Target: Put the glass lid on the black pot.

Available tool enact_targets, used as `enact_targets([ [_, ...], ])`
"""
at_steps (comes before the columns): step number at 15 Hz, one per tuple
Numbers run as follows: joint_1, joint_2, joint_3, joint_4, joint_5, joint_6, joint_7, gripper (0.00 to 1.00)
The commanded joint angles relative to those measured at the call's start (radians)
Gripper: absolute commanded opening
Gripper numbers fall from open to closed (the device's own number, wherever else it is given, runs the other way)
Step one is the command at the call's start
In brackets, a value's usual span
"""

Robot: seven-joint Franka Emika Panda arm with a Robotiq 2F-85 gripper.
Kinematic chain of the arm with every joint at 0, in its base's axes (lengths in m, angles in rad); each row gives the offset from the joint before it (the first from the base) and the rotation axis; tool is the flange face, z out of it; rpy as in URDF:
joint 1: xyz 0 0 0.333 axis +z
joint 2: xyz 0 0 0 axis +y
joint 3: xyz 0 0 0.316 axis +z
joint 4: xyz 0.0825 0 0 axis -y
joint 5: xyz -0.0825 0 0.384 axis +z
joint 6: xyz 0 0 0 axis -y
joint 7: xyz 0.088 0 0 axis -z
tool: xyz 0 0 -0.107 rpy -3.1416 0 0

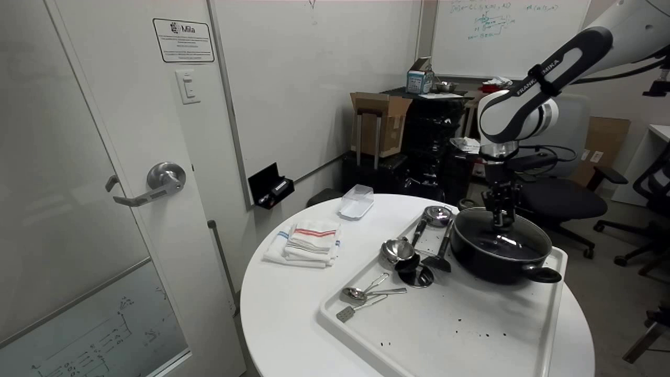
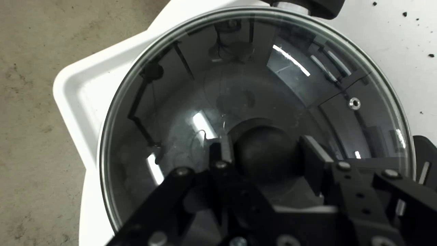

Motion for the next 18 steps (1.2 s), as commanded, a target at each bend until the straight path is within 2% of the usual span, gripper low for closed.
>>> enact_targets([
  [1,-0.001,-0.035,0.0,-0.026,0.035,-0.027,0.005,0.25],
  [5,-0.002,-0.034,-0.001,-0.029,0.039,-0.026,0.006,0.25],
  [6,-0.002,-0.034,-0.001,-0.029,0.041,-0.027,0.006,0.42],
  [7,-0.002,-0.036,-0.001,-0.031,0.041,-0.025,0.007,0.75],
  [9,0.0,-0.043,-0.001,-0.037,0.042,-0.02,0.005,0.82],
  [11,0.004,-0.058,-0.001,-0.048,0.039,-0.012,0.004,0.97],
  [12,0.005,-0.069,0.001,-0.055,0.039,-0.008,0.001,1.0],
  [18,0.03,-0.162,0.002,-0.14,0.02,0.018,-0.009,1.0],
])
